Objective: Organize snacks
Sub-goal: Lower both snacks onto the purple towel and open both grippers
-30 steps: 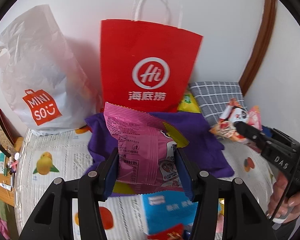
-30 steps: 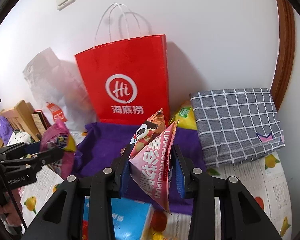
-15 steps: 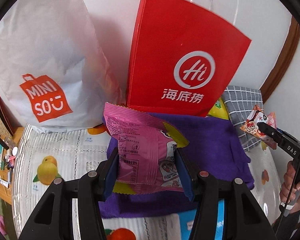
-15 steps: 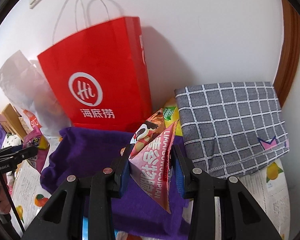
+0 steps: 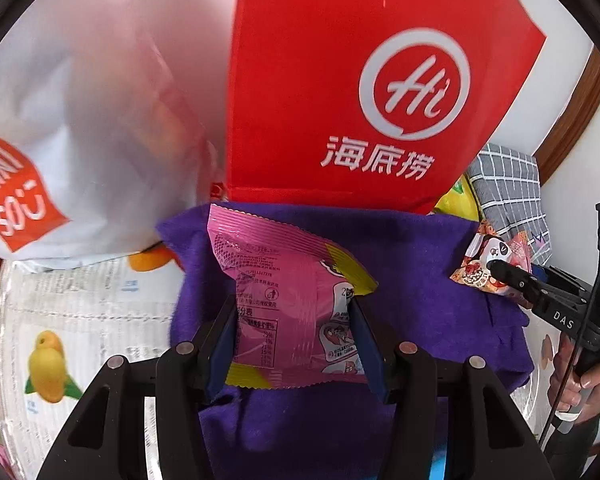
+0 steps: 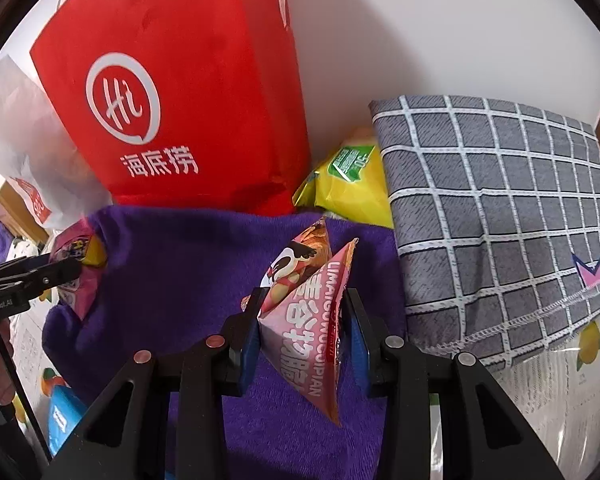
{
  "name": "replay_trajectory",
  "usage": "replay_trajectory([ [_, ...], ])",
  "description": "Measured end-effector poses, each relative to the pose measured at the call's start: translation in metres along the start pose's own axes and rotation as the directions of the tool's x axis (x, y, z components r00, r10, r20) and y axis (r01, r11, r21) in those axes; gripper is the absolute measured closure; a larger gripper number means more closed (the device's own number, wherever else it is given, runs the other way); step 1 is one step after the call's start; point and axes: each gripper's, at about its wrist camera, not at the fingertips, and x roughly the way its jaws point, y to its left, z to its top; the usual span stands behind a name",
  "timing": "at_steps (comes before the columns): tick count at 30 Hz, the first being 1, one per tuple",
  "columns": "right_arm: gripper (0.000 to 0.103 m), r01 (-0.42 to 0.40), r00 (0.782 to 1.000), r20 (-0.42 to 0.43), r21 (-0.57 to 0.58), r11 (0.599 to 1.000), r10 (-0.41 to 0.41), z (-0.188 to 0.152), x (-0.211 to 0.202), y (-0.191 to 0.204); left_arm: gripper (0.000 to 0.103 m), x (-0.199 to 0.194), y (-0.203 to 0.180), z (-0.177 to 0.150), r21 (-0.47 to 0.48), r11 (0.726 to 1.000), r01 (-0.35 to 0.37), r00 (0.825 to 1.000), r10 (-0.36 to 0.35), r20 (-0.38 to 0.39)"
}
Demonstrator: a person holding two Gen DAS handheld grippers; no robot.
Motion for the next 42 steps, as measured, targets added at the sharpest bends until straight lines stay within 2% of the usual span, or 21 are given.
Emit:
replay_trajectory([
  [7, 0.065, -0.019, 0.996, -0.083, -0.005, 1.000, 0.018, -0.007, 0.021, -0.001, 0.051, 0.023, -0.004, 0.004, -0.006, 1.000, 0.022, 0.999, -0.022, -0.048],
  [15, 0.063, -0.031, 0.994, -0.101, 0.016, 0.999, 0.033, -0.007, 0.024, -0.007, 0.051, 0.028, -0.008, 0.006, 0.005, 1.000, 0.017, 0.999, -0.016, -0.047],
  [19, 0.048, -0.029, 0.994, -0.109, -0.003, 1.000, 0.028, -0.007, 0.020, -0.004, 0.047, 0.029, -0.007, 0.005, 0.007, 1.000, 0.021, 0.998, -0.020, -0.059],
  [21, 0.040, -0.026, 0.995, -0.095, -0.008, 1.000, 0.025, -0.006, 0.014, -0.001, 0.036, 0.029, -0.008, 0.004, 0.009, 1.000, 0.024, 0.997, -0.023, -0.068],
  [22, 0.035, -0.022, 0.996, -0.087, -0.013, 1.000, 0.020, -0.006, 0.010, 0.001, 0.034, 0.026, -0.009, 0.002, 0.011, 1.000, 0.011, 0.998, -0.011, -0.064],
  [26, 0.031, 0.015, 0.999, -0.042, -0.025, 1.000, -0.016, -0.004, -0.013, 0.003, 0.029, 0.010, -0.008, -0.004, 0.015, 1.000, -0.007, 0.999, 0.008, -0.041],
  [31, 0.026, 0.090, 0.995, 0.042, -0.005, 0.996, -0.090, -0.007, -0.053, 0.004, 0.029, -0.020, -0.008, -0.012, 0.024, 0.999, -0.029, 1.000, 0.029, -0.011],
  [34, 0.026, 0.126, 0.989, 0.072, -0.003, 0.992, -0.125, -0.016, -0.079, 0.005, 0.029, -0.043, -0.009, -0.021, 0.035, 0.999, 0.008, 0.999, -0.010, 0.051],
  [38, 0.026, 0.161, 0.981, 0.114, -0.006, 0.987, -0.159, -0.034, -0.113, 0.010, 0.029, -0.074, -0.021, -0.040, 0.054, 0.999, 0.001, 0.996, -0.006, 0.092],
  [42, 0.026, 0.155, 0.979, 0.133, 0.015, 0.988, -0.155, -0.056, -0.143, 0.013, 0.029, -0.105, -0.029, -0.064, 0.060, 0.998, 0.022, 0.988, -0.031, 0.149],
])
